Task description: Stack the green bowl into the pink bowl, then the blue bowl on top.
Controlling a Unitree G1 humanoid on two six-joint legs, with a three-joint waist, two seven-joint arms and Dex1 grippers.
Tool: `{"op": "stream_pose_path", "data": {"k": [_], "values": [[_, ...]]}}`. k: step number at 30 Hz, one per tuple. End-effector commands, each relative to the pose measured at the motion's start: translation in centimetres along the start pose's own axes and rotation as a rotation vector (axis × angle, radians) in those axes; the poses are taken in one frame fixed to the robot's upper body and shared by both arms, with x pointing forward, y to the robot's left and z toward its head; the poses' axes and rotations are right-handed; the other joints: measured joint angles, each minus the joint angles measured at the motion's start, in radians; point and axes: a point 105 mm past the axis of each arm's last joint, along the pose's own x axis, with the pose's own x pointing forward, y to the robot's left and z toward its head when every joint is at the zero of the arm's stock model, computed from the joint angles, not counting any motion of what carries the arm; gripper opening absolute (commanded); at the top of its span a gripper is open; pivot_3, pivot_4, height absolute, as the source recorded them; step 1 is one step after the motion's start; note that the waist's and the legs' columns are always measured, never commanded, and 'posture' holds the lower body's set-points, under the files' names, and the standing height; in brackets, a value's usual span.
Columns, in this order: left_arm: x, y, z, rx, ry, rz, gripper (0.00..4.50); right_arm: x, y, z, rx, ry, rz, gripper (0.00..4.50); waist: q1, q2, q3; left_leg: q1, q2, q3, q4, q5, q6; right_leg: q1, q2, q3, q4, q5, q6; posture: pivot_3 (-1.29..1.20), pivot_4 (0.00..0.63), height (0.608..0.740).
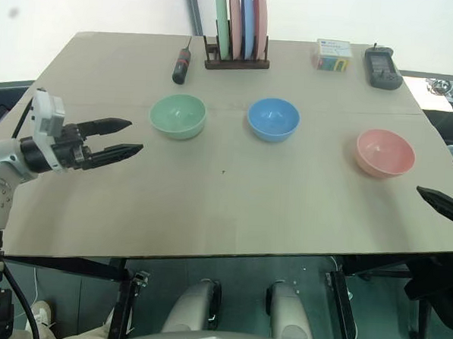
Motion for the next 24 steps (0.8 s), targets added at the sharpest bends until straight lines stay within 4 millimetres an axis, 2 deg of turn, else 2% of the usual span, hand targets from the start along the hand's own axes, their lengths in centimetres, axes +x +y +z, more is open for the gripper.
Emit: {"op": "stream_pose_path", "data": {"k": [1,5,8,11,15,20,24], "values": [[0.4,-0.3,1.5,0.04,-0.021,-0.027,3.66,0.1,-0.4,0.8,-0.045,-0.031,-0.03,4.47,0.0,0.0,0.0,0.0,0.0,0.0,0.0,0.0,0.0,0.0,0.0,0.0,0.0,0.0,0.0,0.0,0.15,0.74],[1.8,-1.0,1.9,0.019,-0.062,-0.063,3.66,1.2,-0.6,0.6,-0.071,-0.056,-0.052,4.47,0.001,0.0,0.0,0.0,0.0,0.0,0.001,0.0,0.0,0.001,0.0,0.0,0.0,0.0,0.0,0.0,0.15,0.74],[2.8,-1.8,1.9,0.011,-0.082,-0.098,3.66,2.9,-0.6,0.4,-0.091,-0.063,-0.07,4.47,-0.001,0.0,0.0,0.001,0.0,0.0,0.001,0.0,0.0,0.001,0.0,0.0,0.0,0.0,0.0,0.0,0.15,0.74],[3.8,-2.7,2.3,0.0,-0.124,-0.148,3.66,5.0,0.0,-0.2,-0.097,-0.03,-0.053,4.47,-0.003,0.0,0.0,0.001,0.0,0.0,0.001,0.0,0.0,0.001,0.0,0.0,0.002,0.001,0.001,0.0,0.15,0.74],[4.8,-4.7,3.0,0.004,-0.169,-0.277,3.66,8.1,-0.3,-1.4,-0.188,0.077,-0.16,4.47,-0.002,0.0,0.0,0.0,0.0,0.0,0.002,0.0,0.0,0.0,0.0,0.0,0.003,0.001,0.001,0.0,0.15,0.74],[5.5,-7.4,3.9,0.027,-0.223,-0.443,3.66,12.7,0.0,-2.8,-0.083,0.158,-0.144,4.47,-0.004,0.0,0.0,0.001,0.0,0.0,0.003,0.0,0.0,0.0,0.001,0.001,0.004,0.002,-0.003,0.0,0.15,0.74],[5.8,-8.2,4.0,0.027,-0.236,-0.468,3.66,15.1,-0.1,-4.0,-0.054,0.209,-0.142,4.47,-0.002,0.0,0.0,0.0,-0.001,0.0,0.003,0.0,0.0,-0.001,0.001,0.002,0.005,0.003,-0.003,0.0,0.15,0.74]]}}
